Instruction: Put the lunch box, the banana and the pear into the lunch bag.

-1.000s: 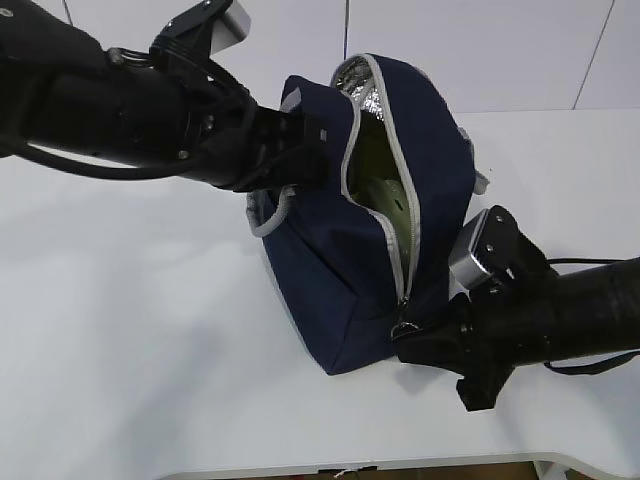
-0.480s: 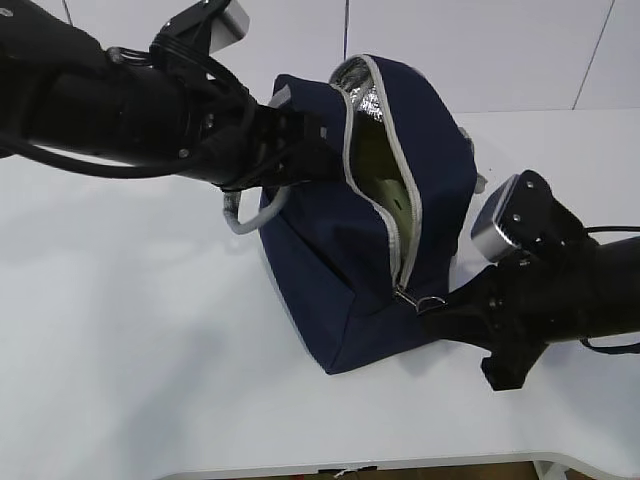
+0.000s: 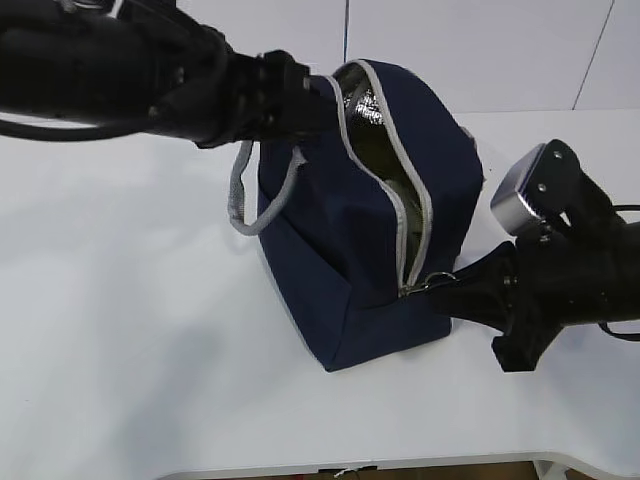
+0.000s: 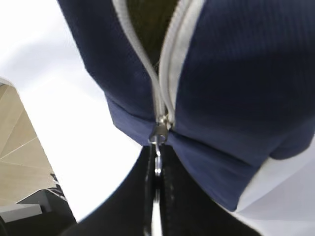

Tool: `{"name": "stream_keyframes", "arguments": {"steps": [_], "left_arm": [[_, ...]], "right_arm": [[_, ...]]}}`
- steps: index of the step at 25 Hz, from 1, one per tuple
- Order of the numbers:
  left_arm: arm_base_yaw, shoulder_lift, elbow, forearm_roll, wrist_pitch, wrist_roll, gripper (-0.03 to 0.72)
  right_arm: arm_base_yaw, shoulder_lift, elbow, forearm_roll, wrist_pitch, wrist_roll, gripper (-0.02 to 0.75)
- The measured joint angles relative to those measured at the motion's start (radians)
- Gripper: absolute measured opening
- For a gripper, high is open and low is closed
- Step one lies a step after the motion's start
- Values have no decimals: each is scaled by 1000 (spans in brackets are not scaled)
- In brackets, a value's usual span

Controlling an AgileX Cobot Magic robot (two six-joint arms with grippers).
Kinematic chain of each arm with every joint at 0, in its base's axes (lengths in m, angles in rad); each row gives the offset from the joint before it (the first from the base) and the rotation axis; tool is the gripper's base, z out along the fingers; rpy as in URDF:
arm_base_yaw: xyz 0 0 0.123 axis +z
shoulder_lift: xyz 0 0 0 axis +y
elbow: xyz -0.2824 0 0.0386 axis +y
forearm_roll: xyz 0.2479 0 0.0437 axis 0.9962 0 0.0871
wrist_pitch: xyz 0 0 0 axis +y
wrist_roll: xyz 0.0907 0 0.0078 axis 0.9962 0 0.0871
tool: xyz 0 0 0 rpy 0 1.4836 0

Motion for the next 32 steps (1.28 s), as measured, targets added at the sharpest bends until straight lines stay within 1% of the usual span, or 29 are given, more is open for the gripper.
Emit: {"name": "stream_keyframes", "arguments": {"steps": [2,7,12,14,16,19,23,25,27,29,32], "left_arm": [[0,-36,0,9,-2,5,419],[0,-95,0,81,49,13,419],[0,-118,0,91,189,15,419],[0,-131,16,102,211,22,419],[0,-162,54,104,210,54,419],[-30,-230,144,104,131,121,418],[-124,-281,248,104,-4,174,419],[-165,-266,268,96,-58,179,419],[-189,-229,273,76,-100,182,419],[-200,-186,273,45,-133,185,418],[-200,-132,273,17,-166,185,419]], "right_arm": [[0,-6,0,-1,0,4,18],[0,-6,0,-18,0,19,18],[0,-6,0,-52,0,21,18],[0,-6,0,-54,0,21,18],[0,-6,0,-54,0,21,18],[0,-6,0,-55,0,21,18],[0,-6,0,-55,0,21,18],[0,-6,0,-55,0,21,18],[0,-6,0,-55,0,21,18],[0,-8,0,-55,0,21,18],[0,-8,0,-56,12,23,18]]}}
